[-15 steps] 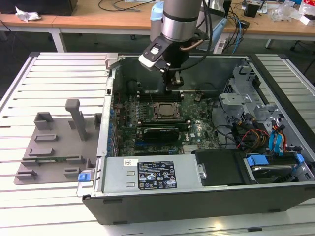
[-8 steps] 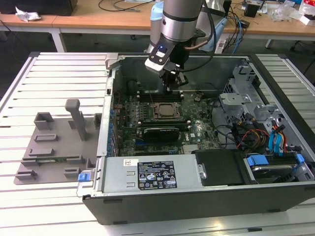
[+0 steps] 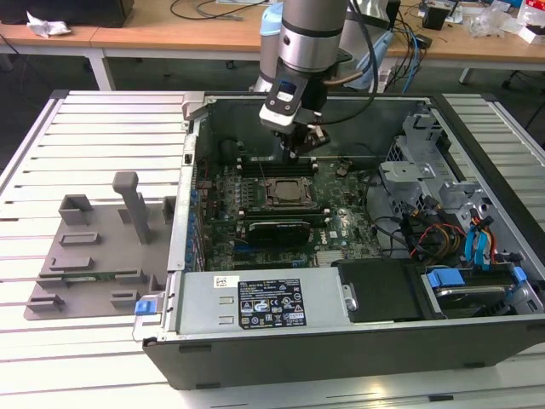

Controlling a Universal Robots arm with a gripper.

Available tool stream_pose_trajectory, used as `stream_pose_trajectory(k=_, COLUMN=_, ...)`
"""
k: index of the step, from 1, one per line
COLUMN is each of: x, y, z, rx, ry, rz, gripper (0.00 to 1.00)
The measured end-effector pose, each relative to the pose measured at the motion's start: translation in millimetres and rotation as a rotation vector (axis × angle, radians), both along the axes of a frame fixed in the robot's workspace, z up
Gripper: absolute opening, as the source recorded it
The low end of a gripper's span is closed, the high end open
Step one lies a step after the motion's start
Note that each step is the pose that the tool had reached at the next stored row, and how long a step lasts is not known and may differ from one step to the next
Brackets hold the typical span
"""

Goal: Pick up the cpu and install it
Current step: 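Install the first cpu locking lever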

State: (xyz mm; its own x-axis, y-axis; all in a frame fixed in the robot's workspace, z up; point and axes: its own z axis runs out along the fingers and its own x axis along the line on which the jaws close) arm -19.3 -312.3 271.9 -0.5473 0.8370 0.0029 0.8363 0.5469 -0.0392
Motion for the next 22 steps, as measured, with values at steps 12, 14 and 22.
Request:
stream_pose_trajectory(k=12, x=0.0, y=0.0, z=0.0, rx=0.0000, ry=0.0000, rz=0.253, gripper=0.11)
stream_pose_trajectory(k=14, x=0.0, y=0.0, z=0.0, rx=0.0000, ry=0.0000, rz=0.282, gripper=0.11)
stream_pose_trajectory(k=22, x=0.0, y=0.0, z=0.0, rx=0.0000, ry=0.0000, rz=0.418, gripper=0.11)
